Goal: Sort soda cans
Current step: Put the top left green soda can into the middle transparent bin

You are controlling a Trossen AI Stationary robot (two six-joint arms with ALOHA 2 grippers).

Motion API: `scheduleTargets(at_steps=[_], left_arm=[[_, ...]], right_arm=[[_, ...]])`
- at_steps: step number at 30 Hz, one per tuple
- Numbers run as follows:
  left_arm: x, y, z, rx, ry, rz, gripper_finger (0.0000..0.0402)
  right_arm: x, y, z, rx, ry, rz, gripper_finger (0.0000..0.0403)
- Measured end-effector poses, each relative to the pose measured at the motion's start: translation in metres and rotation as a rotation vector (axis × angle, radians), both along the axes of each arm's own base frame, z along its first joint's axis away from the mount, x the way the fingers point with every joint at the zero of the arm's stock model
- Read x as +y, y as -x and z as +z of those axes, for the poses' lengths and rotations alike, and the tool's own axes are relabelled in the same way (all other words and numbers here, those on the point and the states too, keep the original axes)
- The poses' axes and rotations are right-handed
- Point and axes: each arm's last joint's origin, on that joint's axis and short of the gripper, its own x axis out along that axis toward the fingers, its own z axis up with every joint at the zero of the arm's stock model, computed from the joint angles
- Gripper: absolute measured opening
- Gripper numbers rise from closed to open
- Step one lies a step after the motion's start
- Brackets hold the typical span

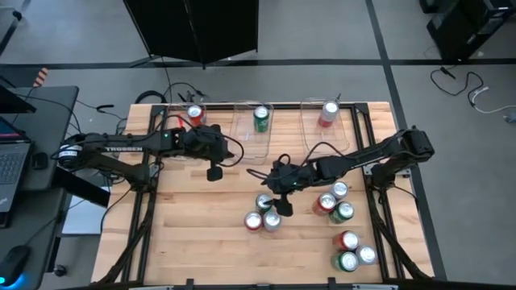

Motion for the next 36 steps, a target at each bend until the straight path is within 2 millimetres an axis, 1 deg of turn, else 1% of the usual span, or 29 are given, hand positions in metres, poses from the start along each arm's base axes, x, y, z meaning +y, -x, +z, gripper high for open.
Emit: scheduleTargets(at_steps=[2,10,14,17,22,28,31,36], left_arm=[[0.000,0.000,0.000,0.002,-0.002,-0.001,0.0005],[0.000,0.001,-0.001,0.010,-0.004,0.003,0.0005],[0.000,0.000,0.000,0.008,-0.010,0.005,0.0005],[0.001,0.000,0.000,0.007,-0.013,0.008,0.0005],[0.001,0.001,-0.001,0.014,-0.017,0.012,0.0005],[0.001,0.001,-0.001,0.017,-0.022,0.017,0.0005],[0.001,0.001,-0.001,0.017,-0.023,0.017,0.0005],[0.001,0.001,-0.001,0.019,-0.023,0.017,0.0005]], right_arm=[[0.001,-0.002,-0.007,0.027,-0.007,0.002,0.0330],[0.002,-0.008,-0.015,0.053,-0.053,0.015,0.0330],[0.000,-0.008,-0.015,0.057,-0.060,0.016,0.0329],[-0.007,-0.008,-0.015,0.062,-0.039,-0.018,0.0329],[-0.024,-0.009,-0.015,0.065,-0.015,-0.082,0.0323],[-0.038,-0.010,-0.015,0.059,0.019,-0.095,0.0315],[-0.041,-0.007,-0.010,0.055,0.044,-0.089,0.0315],[-0.041,-0.009,0.014,0.044,0.065,-0.081,0.0324]])
